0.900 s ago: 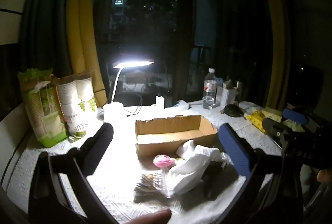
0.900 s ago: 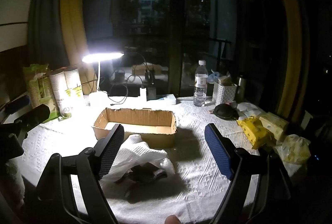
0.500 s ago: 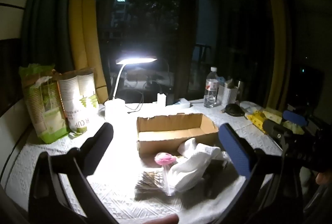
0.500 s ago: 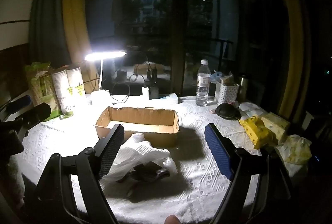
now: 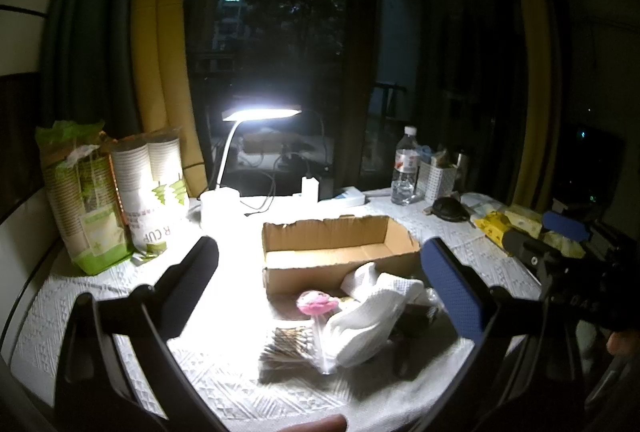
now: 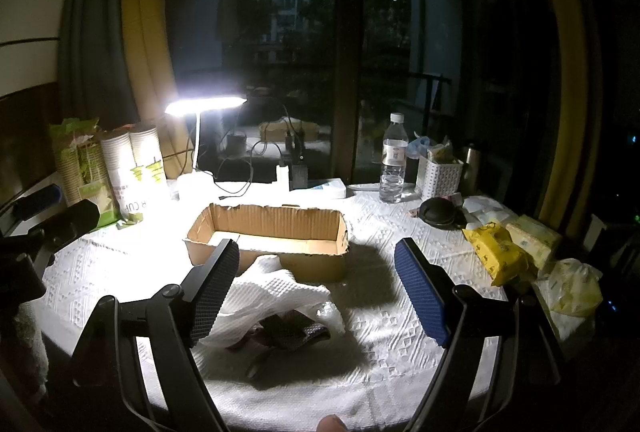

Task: Organize soft objects

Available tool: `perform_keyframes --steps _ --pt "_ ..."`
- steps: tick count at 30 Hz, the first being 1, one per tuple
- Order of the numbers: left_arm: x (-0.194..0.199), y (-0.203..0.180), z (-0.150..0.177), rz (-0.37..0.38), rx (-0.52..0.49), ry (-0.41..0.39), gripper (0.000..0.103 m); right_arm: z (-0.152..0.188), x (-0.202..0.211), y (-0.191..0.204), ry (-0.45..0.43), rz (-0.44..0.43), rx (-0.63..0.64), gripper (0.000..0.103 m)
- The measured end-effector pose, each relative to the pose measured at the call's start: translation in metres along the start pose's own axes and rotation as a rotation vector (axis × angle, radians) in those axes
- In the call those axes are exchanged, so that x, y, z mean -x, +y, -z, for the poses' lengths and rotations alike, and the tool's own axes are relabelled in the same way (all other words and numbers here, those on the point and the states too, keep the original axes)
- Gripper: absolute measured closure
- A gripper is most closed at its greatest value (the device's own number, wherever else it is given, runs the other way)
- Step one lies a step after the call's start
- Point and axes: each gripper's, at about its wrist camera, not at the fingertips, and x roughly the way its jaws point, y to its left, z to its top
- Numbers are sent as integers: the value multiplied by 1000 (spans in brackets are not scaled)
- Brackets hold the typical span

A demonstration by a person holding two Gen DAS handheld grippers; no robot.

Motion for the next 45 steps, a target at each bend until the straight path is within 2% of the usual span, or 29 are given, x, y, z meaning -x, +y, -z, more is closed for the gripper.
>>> perform_keyframes --steps 45 --pt "1 0 2 5 3 1 1 1 0 3 8 -2 1 20"
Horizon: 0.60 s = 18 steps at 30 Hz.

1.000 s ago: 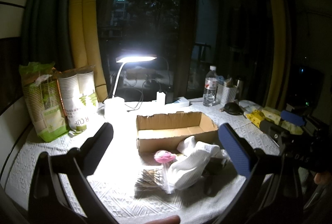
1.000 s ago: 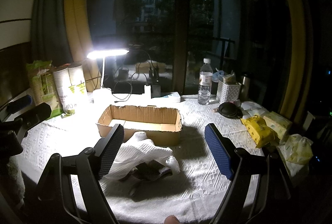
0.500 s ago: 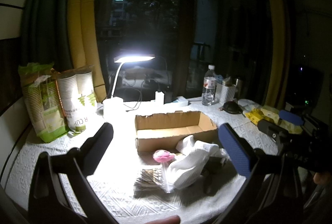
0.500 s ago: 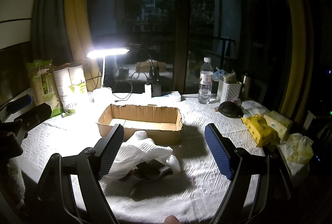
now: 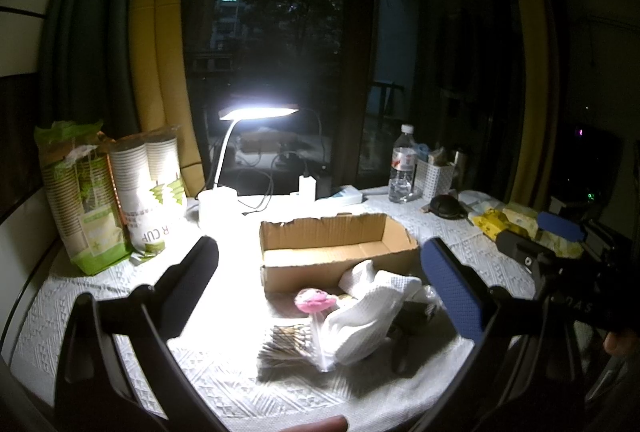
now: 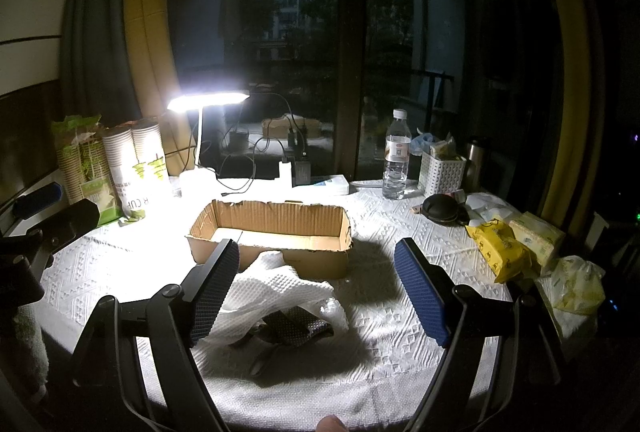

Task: Organize soft objects

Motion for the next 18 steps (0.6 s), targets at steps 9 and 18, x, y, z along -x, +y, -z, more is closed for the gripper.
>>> perform_keyframes --steps 9,18 --pt "0 0 0 0 0 0 1 -1 -1 1 2 0 0 20" --pt "0 0 0 0 0 1 1 0 -3 2 4 -1 0 20"
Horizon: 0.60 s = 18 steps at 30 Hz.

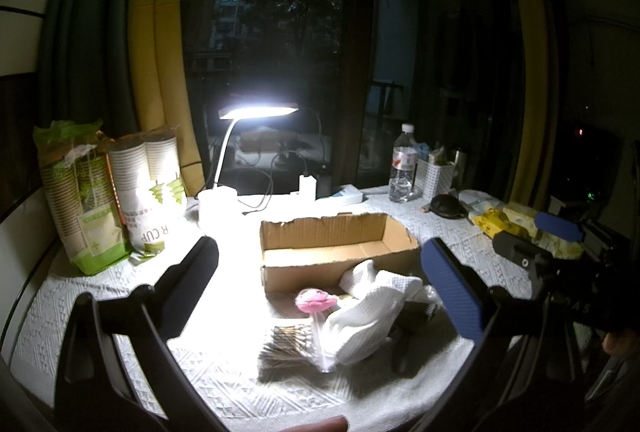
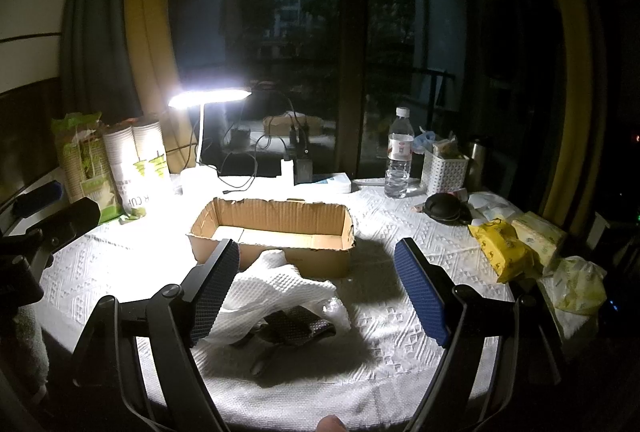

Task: Organize soft objects

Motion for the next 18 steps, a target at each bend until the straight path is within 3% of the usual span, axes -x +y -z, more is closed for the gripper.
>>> perform_keyframes --steps 8,18 --pt "-7 2 8 -13 -2 20 1 4 -5 -1 16 5 -5 20" --pt "-50 26 36 -47 23 151 1 18 -48 -10 123 10 -15 20"
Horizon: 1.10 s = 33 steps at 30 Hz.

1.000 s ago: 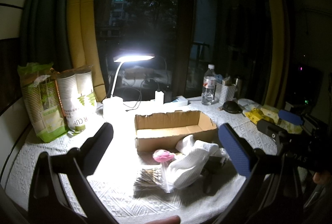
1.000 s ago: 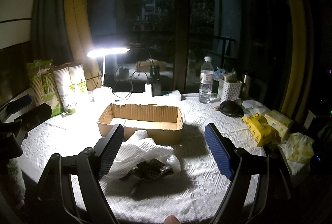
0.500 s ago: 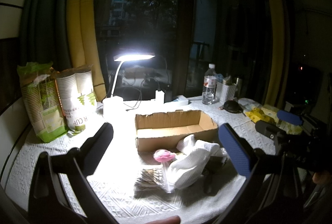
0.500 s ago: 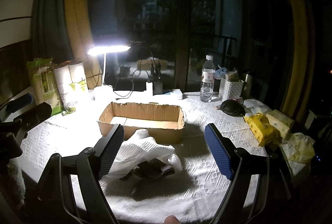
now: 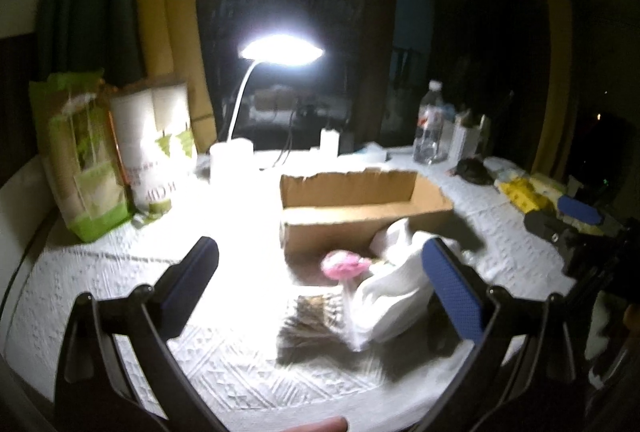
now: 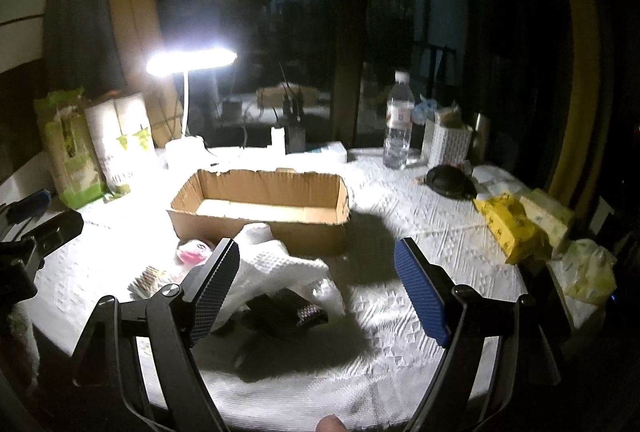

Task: Organize soft objects
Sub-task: 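Grasp the clear cotton swab bag with the left tool while the right tool grasps the white towel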

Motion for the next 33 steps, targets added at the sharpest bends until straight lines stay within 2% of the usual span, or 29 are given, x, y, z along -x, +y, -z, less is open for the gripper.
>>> perform_keyframes --steps 13,22,27,31,33 --pt "-73 18 29 -6 12 185 1 13 -59 16 137 -51 32 20" --pt "-122 23 48 5 16 313 1 12 -84 35 173 -131 73 20" --pt "-135 20 56 19 -1 365 2 9 -98 54 186 -184 114 21" --pt "-142 19 60 43 -6 390 2 8 -112 63 224 -190 129 21" --pt "-143 19 62 57 -11 395 8 9 -118 65 247 -196 126 26"
